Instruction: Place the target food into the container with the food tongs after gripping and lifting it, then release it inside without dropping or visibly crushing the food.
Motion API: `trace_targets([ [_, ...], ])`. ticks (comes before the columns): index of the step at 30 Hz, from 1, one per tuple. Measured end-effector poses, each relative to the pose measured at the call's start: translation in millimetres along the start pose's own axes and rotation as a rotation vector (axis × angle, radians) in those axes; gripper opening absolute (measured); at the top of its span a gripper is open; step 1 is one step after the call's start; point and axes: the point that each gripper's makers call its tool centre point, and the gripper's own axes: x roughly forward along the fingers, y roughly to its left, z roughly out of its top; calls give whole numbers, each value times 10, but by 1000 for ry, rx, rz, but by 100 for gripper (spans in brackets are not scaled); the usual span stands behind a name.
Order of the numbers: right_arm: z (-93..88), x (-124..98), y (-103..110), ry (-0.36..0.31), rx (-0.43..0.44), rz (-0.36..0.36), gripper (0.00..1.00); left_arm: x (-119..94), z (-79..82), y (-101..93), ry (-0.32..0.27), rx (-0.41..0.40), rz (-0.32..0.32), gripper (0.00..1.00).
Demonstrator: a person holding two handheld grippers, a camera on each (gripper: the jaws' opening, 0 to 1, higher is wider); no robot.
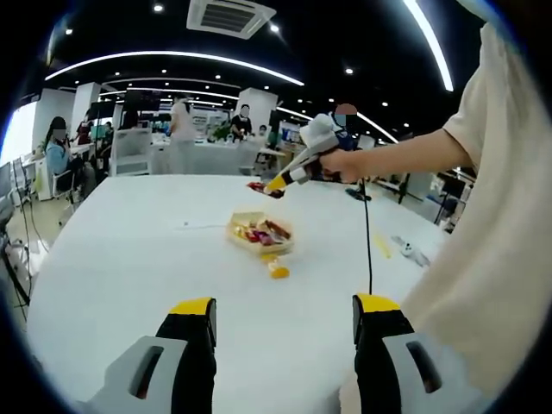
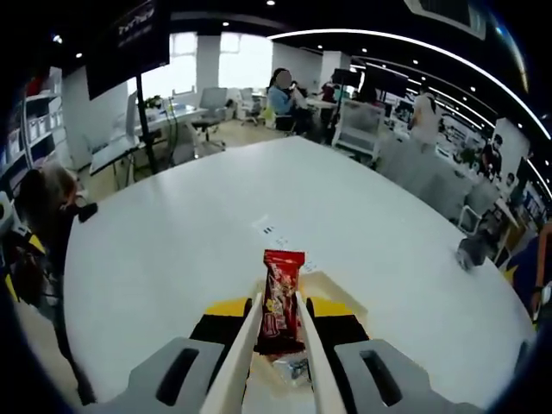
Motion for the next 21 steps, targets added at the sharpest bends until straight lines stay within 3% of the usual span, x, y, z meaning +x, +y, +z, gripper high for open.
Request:
trace_targets([
  [21, 22, -39, -185, -6, 9, -33, 25, -12, -40, 13, 4, -6, 4, 63],
])
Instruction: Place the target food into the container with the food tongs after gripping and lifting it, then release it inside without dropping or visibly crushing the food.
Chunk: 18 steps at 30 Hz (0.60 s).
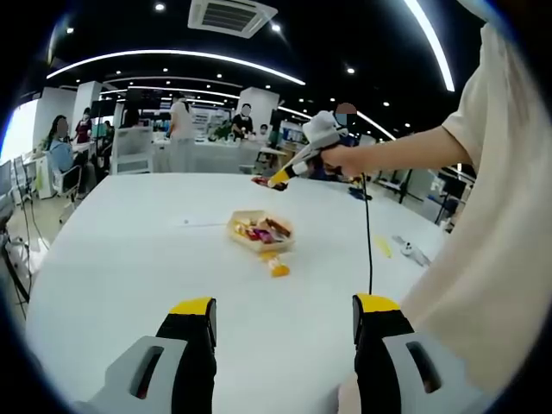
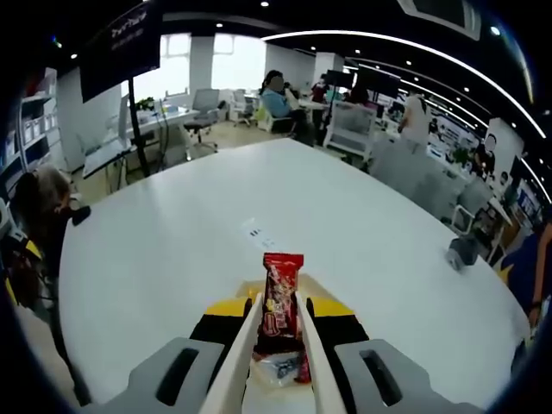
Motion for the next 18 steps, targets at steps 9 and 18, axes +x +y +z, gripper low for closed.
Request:
trace_targets([
  [9, 32, 16, -2, -4, -2, 1, 24, -7, -5, 8, 0, -2, 3, 63],
  [18, 41, 14, -31, -7, 2, -2, 24, -9, -14, 12, 2, -5, 5, 63],
])
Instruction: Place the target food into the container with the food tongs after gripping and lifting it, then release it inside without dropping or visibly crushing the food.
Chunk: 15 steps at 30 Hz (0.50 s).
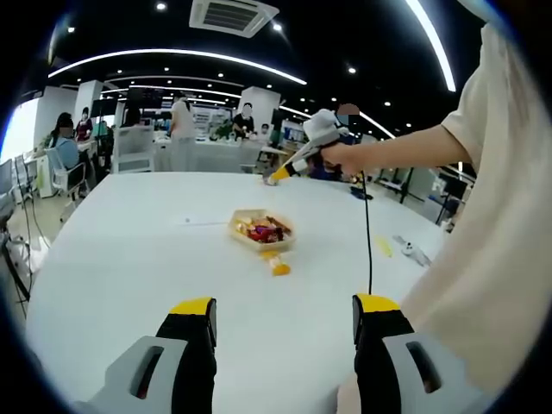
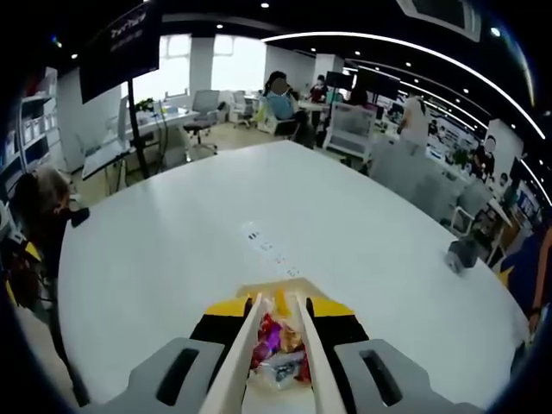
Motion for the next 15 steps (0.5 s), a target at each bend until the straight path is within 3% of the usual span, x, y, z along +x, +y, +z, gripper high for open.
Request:
trace_targets([
  [15, -45, -27, 0, 6, 7, 3, 25, 22, 22, -14, 0, 6, -6, 63],
])
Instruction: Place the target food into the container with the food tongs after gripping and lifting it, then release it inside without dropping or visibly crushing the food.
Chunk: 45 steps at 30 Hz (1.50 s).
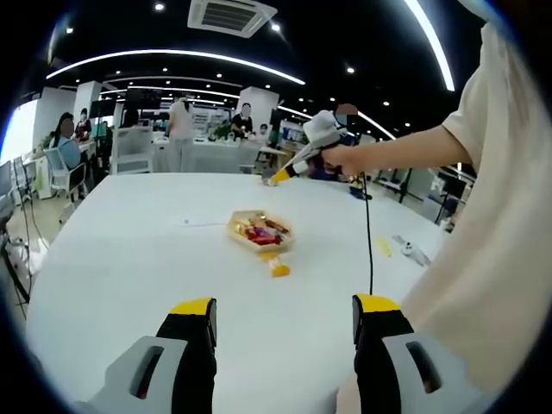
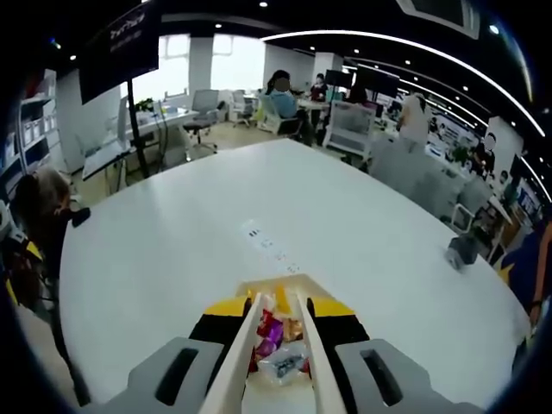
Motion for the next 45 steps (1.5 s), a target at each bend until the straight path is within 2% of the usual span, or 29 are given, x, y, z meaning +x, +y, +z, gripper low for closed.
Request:
trace_targets([
  [17, -23, -47, 95, -15, 36, 22, 28, 8, -11, -28, 3, 5, -5, 63],
  [33, -264, -12, 308, 18, 63, 37, 28, -2, -50, -32, 8, 4, -4, 63],
  [45, -498, -9, 573, 39, 108, 67, 28, 1, -69, -71, 13, 4, -13, 63],
])
